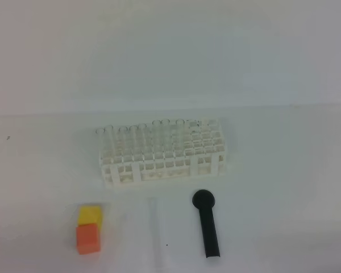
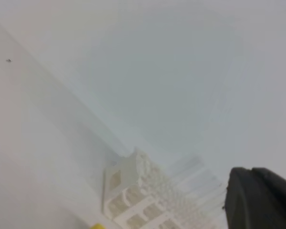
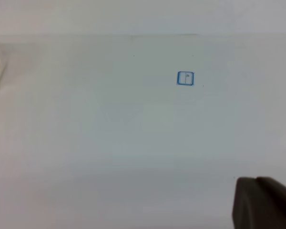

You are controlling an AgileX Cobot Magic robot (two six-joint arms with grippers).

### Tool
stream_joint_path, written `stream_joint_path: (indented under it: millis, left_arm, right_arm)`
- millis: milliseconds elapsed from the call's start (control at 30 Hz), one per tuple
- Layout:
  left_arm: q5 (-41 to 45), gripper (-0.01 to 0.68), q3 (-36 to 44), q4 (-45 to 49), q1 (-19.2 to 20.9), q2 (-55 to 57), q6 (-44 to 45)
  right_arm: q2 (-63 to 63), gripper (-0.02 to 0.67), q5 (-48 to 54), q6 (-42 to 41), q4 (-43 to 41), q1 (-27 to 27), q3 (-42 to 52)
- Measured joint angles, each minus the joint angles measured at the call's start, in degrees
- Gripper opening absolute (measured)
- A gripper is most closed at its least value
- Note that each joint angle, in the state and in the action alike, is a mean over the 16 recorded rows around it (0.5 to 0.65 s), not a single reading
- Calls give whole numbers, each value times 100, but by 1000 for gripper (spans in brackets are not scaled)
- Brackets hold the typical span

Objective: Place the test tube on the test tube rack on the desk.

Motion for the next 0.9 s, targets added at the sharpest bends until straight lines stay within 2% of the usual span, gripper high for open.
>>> stream_joint_path:
  millis: [200, 500, 667, 900]
  left_arm:
    - [-570, -1, -15, -1223, -3, 1, -704]
    - [-270, -1, -667, -1914, -111, 10, -820]
    - [407, -1, -1470, -1906, -209, 89, -327]
    - [2113, -1, -2734, -1349, -299, 1071, 304]
  right_arm:
    - [0, -1, 0, 0, 0, 0, 0]
    - [0, -1, 0, 0, -6, 0, 0]
    - [0, -1, 0, 0, -9, 0, 0]
    - [0, -1, 0, 0, -10, 0, 0]
